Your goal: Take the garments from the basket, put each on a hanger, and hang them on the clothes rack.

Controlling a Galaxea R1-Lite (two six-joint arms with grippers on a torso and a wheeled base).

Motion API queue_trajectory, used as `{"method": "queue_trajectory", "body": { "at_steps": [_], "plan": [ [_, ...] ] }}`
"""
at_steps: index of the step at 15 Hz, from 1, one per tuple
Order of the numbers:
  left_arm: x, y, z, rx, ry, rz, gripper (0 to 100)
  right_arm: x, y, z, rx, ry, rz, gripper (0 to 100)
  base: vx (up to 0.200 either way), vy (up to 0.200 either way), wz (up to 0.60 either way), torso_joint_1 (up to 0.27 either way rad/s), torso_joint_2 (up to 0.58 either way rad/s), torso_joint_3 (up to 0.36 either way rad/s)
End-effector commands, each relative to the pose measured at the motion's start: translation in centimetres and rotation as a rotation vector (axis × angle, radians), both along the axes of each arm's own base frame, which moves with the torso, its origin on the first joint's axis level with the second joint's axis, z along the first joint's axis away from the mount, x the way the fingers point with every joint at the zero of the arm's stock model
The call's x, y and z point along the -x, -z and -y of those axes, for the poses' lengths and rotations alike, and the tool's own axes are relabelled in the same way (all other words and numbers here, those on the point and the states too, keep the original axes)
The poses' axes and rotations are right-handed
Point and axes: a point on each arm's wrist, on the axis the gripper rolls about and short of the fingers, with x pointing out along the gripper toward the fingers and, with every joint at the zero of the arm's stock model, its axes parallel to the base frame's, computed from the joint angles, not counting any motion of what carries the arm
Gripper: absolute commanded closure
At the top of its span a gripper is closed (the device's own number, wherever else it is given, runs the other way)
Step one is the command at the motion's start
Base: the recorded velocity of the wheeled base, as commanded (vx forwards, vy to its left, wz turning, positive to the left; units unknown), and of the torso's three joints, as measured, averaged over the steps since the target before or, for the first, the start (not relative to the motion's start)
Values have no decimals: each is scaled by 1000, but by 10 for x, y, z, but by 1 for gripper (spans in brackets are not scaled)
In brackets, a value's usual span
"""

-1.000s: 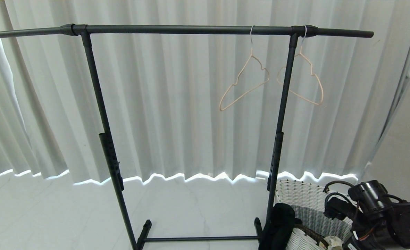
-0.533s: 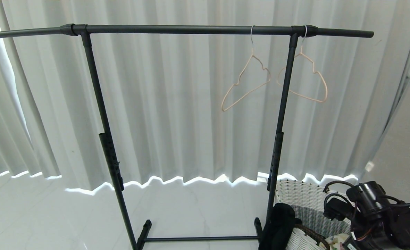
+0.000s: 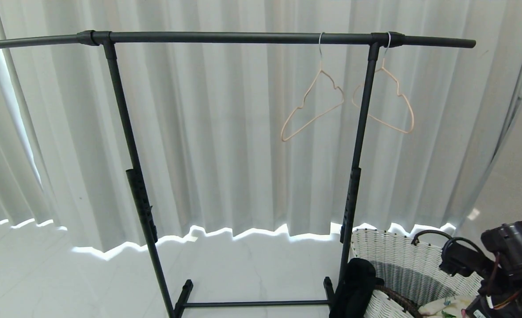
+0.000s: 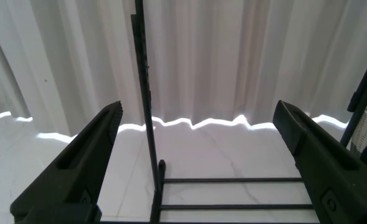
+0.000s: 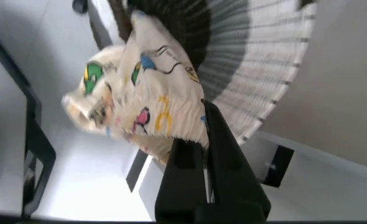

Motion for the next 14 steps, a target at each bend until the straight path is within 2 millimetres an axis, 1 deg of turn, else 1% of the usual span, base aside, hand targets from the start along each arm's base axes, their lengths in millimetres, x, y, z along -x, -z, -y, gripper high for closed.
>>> {"method": "queue_trajectory", "body": {
  "at_steps": [1, 2, 3, 4, 5, 9, 14],
  "plan": [
    [0, 0, 0, -1, 0, 0, 0, 27, -69, 6, -66, 8, 225, 100, 0, 0, 0, 0, 0, 0],
    [0, 0, 0, -1, 0, 0, 0, 33, -84, 8, -75, 6, 263, 100, 0, 0, 0, 0, 0, 0],
    [0, 0, 0, -3, 0, 0, 0, 37, -95, 8, -82, 5, 292, 100, 0, 0, 0, 0, 0, 0],
    [0, 0, 0, -3, 0, 0, 0, 41, -102, 8, -90, -2, 320, 100, 0, 0, 0, 0, 0, 0],
    [0, 0, 0, -1, 0, 0, 0, 44, -107, 8, -97, -9, 342, 100, -200, 0, 0, 7, -2, 7],
    [0, 0, 0, -1, 0, 0, 0, 50, -110, 6, -108, -41, 367, 100, -200, 0, 0, 4, 1, 2],
    [0, 0, 0, 5, 0, 0, 0, 56, -109, -1, -120, -100, 366, 100, 0, 0, 0, 0, 0, 0]
  ]
}}
